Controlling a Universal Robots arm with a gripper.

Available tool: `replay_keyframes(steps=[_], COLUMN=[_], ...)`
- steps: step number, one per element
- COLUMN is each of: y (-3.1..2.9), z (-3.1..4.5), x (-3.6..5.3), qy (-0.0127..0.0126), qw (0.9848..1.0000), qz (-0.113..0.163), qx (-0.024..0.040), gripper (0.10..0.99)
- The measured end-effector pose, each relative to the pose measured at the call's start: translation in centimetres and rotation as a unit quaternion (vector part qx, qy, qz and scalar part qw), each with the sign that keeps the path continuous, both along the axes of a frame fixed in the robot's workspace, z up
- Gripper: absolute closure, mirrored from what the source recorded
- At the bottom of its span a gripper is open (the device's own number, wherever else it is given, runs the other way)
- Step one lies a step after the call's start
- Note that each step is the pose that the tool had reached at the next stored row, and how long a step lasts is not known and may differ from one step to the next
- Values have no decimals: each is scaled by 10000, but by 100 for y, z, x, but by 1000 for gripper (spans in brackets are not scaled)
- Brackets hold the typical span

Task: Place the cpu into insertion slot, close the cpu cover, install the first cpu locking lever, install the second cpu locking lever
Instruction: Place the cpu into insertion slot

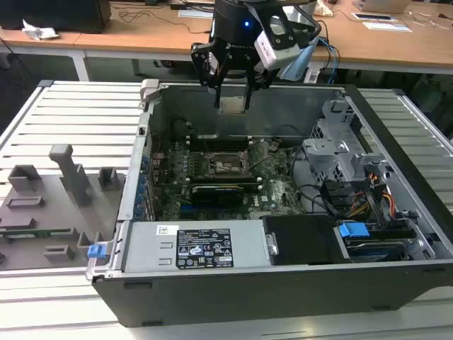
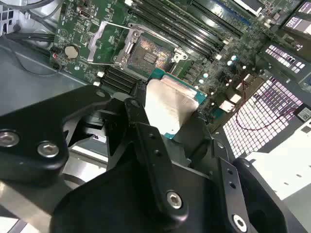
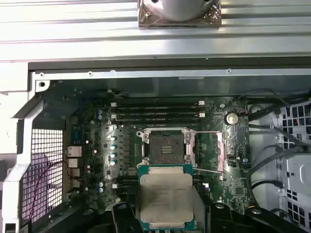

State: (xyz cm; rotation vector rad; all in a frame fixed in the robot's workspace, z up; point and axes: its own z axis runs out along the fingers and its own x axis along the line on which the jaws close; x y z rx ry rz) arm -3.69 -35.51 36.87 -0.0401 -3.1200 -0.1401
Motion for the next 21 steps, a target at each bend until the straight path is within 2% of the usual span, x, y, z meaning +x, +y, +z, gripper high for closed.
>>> replay_keyframes(steps=[5,12,21], y=[0,0,0], z=[0,-4,-5], x=[-1,-1,-1], qy=[0,0,1], qw=[10000,9989,9955], qz=[-74,-479,-947], qx=[0,0,0], gripper=[557,557,557])
